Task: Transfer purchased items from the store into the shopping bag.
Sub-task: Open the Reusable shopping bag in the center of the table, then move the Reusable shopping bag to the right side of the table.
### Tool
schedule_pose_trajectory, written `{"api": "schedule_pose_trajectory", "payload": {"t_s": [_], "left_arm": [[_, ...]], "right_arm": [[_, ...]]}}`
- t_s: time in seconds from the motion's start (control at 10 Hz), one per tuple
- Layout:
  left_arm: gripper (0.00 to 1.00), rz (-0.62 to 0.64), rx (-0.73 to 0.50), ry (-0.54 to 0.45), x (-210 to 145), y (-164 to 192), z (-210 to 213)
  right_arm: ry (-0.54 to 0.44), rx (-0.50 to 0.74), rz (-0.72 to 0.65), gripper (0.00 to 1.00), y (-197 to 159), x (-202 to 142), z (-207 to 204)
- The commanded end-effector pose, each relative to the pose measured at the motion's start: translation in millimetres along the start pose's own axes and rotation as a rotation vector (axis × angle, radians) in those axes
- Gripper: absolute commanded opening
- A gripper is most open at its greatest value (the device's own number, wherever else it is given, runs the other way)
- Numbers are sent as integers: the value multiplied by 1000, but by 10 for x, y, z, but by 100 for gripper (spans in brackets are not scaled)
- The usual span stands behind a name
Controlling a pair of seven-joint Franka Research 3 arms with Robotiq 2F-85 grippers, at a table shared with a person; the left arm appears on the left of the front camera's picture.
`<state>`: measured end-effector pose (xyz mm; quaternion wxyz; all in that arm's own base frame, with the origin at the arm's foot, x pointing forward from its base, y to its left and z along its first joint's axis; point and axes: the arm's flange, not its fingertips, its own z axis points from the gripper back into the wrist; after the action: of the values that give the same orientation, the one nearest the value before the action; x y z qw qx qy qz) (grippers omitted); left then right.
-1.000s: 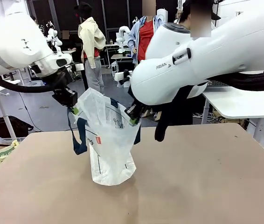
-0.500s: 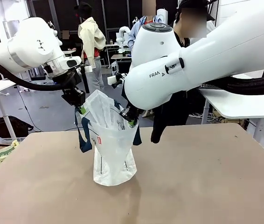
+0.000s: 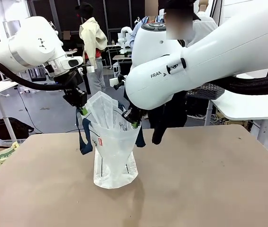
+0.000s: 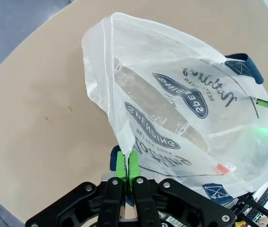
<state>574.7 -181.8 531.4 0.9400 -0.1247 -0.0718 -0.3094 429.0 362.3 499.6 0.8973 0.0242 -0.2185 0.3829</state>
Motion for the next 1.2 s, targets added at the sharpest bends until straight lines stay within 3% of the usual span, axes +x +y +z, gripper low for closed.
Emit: {"api": "schedule_pose_trajectory", "payload": {"t_s": [0.0, 0.5, 1.1], "left_arm": [[0, 4, 9, -13, -22, 15, -10], [0, 4, 9, -13, -22, 15, -10], [0, -11, -18, 87, 59, 178, -242]], "right_arm": [[-18, 9, 15, 0, -10, -32, -10], [-18, 9, 15, 0, -10, -32, -10], [35, 0, -24, 0, 106, -37, -253]]}}
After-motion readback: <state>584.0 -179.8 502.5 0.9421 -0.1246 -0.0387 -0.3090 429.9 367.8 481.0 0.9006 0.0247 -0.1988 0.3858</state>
